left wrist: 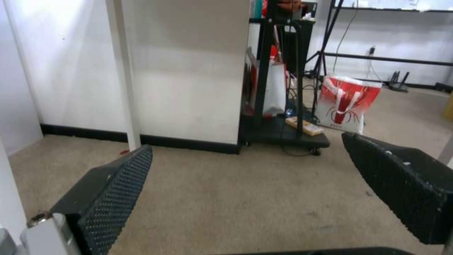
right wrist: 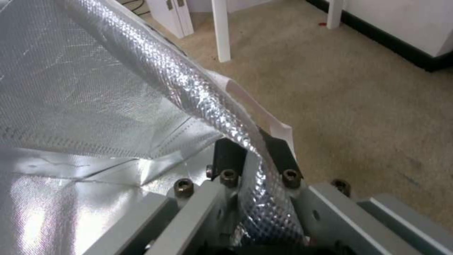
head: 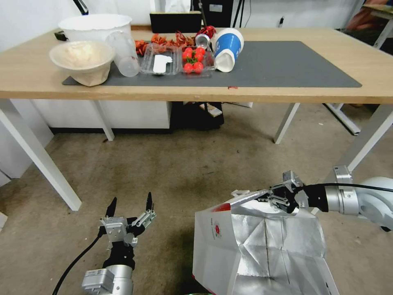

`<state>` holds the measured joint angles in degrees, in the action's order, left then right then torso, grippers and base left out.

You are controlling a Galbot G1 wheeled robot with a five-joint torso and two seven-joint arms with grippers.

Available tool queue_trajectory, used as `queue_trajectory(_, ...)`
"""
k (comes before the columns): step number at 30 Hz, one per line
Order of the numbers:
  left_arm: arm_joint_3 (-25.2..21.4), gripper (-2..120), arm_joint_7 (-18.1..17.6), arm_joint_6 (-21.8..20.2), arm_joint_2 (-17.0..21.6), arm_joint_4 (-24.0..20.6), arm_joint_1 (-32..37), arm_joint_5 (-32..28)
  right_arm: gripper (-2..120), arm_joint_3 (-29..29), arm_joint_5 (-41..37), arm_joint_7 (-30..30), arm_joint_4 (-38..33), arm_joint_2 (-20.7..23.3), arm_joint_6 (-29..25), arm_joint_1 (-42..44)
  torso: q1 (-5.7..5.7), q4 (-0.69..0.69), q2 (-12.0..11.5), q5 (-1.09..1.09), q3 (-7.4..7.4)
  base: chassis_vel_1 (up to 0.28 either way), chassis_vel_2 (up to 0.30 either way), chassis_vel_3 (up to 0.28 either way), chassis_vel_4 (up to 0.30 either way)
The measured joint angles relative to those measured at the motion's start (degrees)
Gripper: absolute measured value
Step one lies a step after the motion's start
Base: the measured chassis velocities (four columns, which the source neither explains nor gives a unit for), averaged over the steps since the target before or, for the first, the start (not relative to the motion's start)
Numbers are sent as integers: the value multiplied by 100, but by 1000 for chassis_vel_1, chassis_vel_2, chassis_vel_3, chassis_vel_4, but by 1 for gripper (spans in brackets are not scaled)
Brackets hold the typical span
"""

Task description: Pick up the food delivery bag from the floor and place it on the table.

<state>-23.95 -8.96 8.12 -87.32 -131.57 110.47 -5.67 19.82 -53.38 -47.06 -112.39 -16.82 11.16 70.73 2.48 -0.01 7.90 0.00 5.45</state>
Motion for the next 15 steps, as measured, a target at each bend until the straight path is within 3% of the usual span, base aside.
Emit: queue_trajectory(15,4,100,15,36,-26,-58,84,93,0,54,-3,-6,-70,45,-12,17,68,0,343,-1,274,0,0,0,0)
